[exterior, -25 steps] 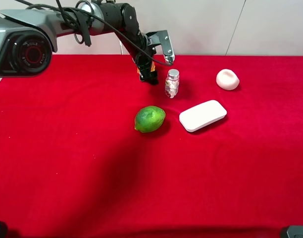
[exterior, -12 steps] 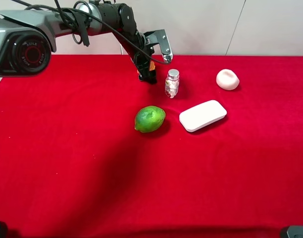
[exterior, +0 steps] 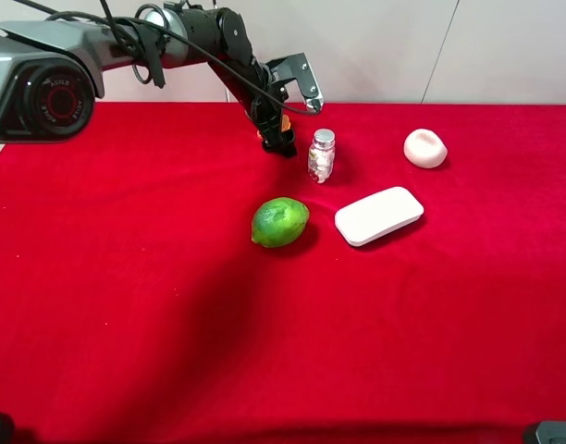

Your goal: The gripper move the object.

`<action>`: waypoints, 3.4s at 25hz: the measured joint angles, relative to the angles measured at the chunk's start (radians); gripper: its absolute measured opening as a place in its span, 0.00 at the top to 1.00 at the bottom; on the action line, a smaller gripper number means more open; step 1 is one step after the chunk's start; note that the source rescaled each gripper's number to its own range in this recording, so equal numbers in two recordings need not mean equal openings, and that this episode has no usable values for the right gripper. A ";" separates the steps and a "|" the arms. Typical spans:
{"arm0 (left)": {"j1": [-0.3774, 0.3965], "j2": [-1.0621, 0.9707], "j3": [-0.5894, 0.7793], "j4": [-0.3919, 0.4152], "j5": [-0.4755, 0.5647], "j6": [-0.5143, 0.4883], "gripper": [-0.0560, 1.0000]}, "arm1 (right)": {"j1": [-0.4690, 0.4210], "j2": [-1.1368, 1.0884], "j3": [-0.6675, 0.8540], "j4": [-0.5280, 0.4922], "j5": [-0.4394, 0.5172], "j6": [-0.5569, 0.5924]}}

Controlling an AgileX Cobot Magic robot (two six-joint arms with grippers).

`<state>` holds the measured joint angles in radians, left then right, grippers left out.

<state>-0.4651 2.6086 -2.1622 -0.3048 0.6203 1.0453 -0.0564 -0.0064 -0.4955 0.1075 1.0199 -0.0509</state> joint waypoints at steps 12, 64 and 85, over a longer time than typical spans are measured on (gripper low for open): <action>0.029 0.001 0.000 -0.019 0.041 -0.009 0.18 | 0.000 0.000 0.000 0.000 0.001 0.000; 0.067 -0.128 0.000 0.022 0.220 -0.065 0.95 | 0.000 0.000 0.000 0.000 0.001 0.000; -0.145 -0.294 -0.011 0.024 0.505 -0.173 0.95 | 0.000 0.000 0.000 0.000 0.000 0.000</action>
<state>-0.6104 2.3144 -2.1735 -0.2806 1.1255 0.8719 -0.0564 -0.0064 -0.4955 0.1075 1.0194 -0.0509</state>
